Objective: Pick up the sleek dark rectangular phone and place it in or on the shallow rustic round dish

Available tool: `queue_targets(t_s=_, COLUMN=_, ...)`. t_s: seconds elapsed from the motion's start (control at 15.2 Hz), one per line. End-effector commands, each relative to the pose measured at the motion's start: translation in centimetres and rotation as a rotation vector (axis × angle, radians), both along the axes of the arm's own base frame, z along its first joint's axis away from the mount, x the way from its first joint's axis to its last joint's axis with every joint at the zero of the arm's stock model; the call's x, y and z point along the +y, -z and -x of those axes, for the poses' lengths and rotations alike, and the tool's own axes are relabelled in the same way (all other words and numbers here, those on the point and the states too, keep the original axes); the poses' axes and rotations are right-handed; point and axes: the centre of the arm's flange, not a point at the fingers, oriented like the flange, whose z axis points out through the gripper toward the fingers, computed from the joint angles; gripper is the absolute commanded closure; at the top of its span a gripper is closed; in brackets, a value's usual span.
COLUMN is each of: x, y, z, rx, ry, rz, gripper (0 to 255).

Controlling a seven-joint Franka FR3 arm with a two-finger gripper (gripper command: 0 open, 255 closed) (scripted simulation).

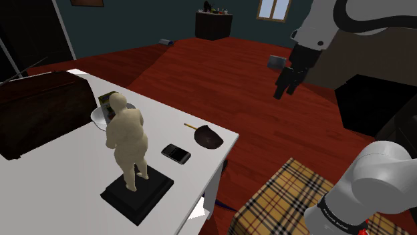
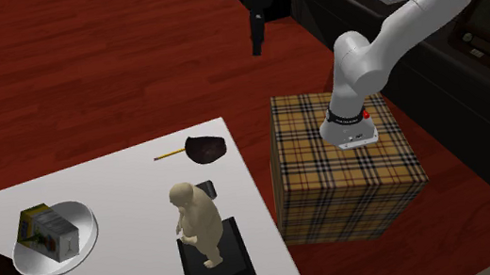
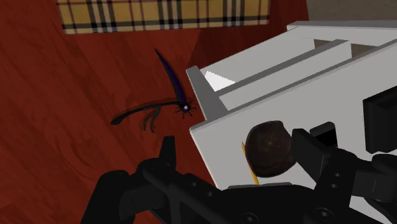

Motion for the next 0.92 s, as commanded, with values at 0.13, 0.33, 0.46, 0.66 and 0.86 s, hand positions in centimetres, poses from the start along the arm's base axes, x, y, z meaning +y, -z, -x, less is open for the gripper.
queue_targets(t_s=0.13, x=1.8, y=1.2, z=-1.7, rx=0.001, ry=-0.031, rz=0.010, gripper=0)
queue_targets(t_s=0.33, x=4.6, y=3.1, z=-4.1, rx=0.003, ry=-0.076, rz=0.025, gripper=0)
queue_targets(t_s=0.46, x=6.5, y=4.3, z=-5.6, rx=0.005, ry=-0.107, rz=0.035, gripper=0)
queue_targets(t_s=0.66, x=9.4, y=6.2, z=-7.8, rx=0.007, ry=-0.153, rz=0.049, gripper=0)
queue_targets(t_s=0.86, x=12.3, y=8.2, z=-9.9, rx=0.009, ry=-0.199, rz=0.064, gripper=0)
